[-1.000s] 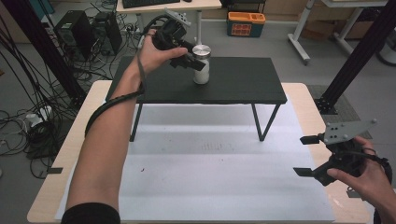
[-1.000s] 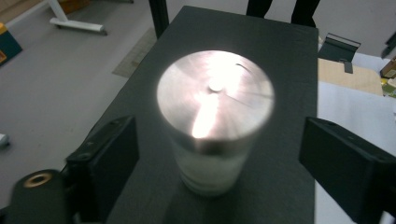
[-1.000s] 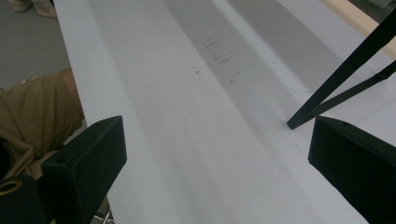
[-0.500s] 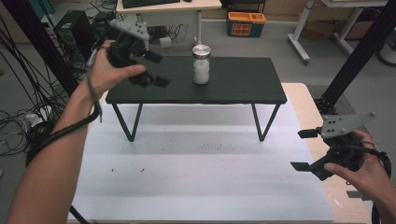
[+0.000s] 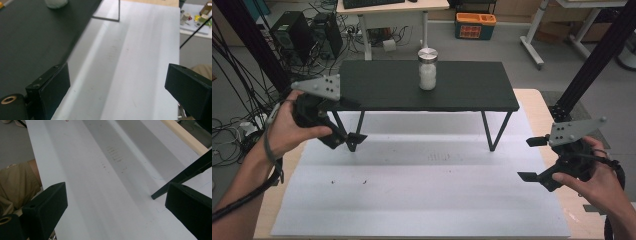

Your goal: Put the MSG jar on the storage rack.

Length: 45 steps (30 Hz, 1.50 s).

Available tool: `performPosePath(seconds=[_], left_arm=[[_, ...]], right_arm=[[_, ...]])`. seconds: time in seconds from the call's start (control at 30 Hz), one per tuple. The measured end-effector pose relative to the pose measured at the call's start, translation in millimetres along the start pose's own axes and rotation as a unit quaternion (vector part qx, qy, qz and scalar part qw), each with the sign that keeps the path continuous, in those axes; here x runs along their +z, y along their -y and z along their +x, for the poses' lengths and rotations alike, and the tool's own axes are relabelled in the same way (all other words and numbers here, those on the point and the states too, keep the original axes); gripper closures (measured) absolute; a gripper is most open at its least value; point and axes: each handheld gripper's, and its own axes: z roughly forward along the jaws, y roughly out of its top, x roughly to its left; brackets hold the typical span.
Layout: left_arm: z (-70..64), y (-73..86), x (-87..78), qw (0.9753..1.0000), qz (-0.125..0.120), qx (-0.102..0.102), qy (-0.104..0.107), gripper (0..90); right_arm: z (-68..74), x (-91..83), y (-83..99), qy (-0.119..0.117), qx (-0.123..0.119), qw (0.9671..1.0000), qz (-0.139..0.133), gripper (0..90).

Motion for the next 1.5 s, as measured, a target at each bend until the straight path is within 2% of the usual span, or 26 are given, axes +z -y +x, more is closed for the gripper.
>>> performPosePath(seconds=[0.1, 0.17, 0.2, 0.33, 0.9, 1.5], left_arm=[[-9.5, 16.9, 0.6, 0.9999, -0.010, -0.004, 0.005, 6.1], [-12.5, 18.3, 2.2, 1.0000, -0.004, -0.004, 0.005, 5.7], [-17.5, 21.6, 6.1, 1.0000, 0.009, -0.003, 0.003, 5.7], [-20.3, 28.2, 11.6, 0.9998, 0.014, -0.009, 0.007, 5.8], [-19.4, 26.1, 20.7, 0.9995, 0.026, -0.006, 0.015, 5.7], [-14.9, 23.8, 25.2, 0.9994, 0.030, -0.006, 0.017, 5.8]], right_arm=[[-1.0, 5.0, 0.5, -0.004, 0.002, 1.0000, 0.000, 3.9], [-1.4, 6.2, 0.9, -0.004, 0.003, 1.0000, 0.001, 3.9], [-2.3, 8.2, 1.3, -0.006, 0.005, 1.0000, 0.002, 3.9], [-3.9, 10.2, 0.8, -0.006, 0.006, 1.0000, 0.002, 3.9], [-10.6, 16.8, 5.7, -0.012, 0.017, 0.9998, 0.007, 3.8], [-13.3, 20.4, 6.1, -0.013, 0.015, 0.9998, 0.010, 3.9]])
